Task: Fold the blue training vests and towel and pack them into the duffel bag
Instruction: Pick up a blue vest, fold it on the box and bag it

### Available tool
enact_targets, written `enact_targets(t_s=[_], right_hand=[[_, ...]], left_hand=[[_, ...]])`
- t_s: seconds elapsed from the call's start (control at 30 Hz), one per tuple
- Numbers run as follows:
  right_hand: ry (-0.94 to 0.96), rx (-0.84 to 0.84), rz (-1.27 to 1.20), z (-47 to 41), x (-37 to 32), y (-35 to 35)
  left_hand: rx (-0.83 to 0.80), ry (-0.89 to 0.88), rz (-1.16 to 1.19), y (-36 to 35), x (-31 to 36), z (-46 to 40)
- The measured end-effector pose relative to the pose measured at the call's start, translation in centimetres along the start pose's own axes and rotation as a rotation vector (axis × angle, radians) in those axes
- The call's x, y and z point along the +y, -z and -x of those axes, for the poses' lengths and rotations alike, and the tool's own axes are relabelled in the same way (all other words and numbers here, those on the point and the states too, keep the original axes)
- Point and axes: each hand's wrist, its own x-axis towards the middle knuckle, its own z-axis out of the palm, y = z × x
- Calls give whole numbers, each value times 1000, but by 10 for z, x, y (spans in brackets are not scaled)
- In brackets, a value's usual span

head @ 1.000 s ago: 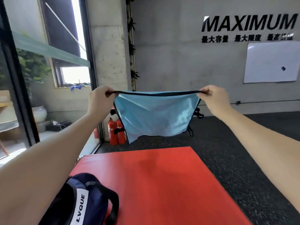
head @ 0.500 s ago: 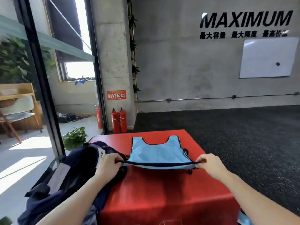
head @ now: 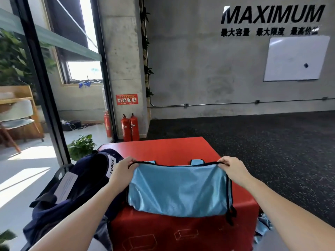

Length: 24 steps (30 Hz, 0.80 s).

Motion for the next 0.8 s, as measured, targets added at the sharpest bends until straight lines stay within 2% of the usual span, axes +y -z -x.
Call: enact_targets(t_s=[0.2,0.33,0.47,0.57,0.67,0.8], right_hand=[[-55,-28,-3,-51,25,-30],[-109,-10,-24,-93,51,-65],[-168,-13,-24,-122,79,-99],[-186,24,-26,-141,98,-119],[-181,69,-5,-163,113,-134],[-190,97,-31,-189,125,-145]], left_hand=[[-7,117,2,-38,-26,-40],[45,144,-33,-71,-49,-71],[15,261,-198,-109,-79,-96],[-59,187,-479,-147,-84,-110],[-142,73,-413,-197,-73,-125],[-261,-35,-210,-267,-48,-142]])
